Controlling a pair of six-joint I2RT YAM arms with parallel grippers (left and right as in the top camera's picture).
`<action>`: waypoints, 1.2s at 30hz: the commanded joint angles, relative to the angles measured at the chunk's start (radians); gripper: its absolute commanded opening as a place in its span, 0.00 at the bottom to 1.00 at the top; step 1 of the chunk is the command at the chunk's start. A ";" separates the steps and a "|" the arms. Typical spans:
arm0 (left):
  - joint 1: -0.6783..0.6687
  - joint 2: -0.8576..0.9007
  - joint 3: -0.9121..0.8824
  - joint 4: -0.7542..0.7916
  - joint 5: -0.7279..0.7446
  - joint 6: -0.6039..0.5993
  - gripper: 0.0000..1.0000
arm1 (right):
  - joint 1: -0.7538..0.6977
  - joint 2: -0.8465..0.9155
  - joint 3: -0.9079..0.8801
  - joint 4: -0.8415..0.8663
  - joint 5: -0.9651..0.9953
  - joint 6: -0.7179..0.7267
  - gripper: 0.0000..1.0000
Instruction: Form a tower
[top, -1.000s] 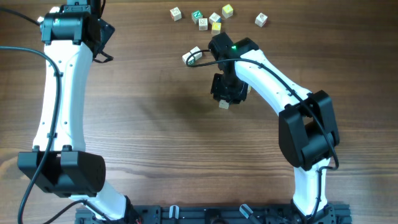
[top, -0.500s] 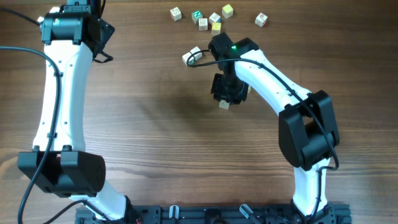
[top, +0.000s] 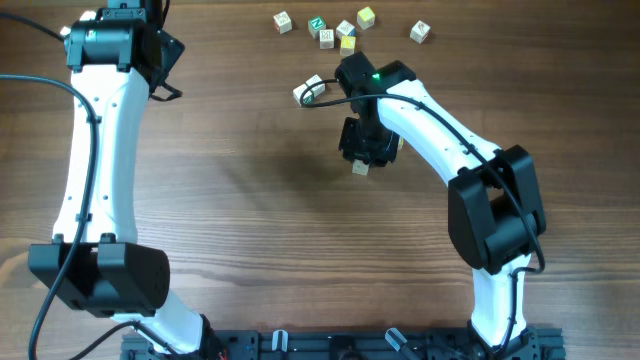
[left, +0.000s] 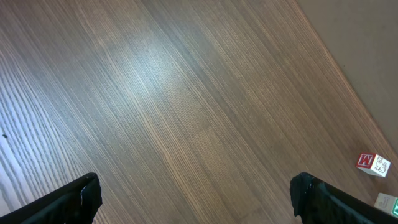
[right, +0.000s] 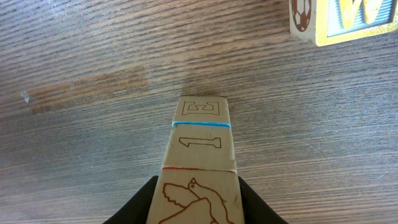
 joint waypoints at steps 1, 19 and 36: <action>0.003 0.010 0.004 0.000 -0.027 0.013 1.00 | -0.005 0.024 -0.006 0.004 0.024 0.018 0.36; 0.003 0.010 0.004 0.000 -0.027 0.013 1.00 | -0.005 0.024 -0.006 0.004 0.028 0.018 0.72; 0.003 0.010 0.004 0.000 -0.027 0.013 1.00 | -0.026 -0.260 0.141 -0.011 0.030 0.018 1.00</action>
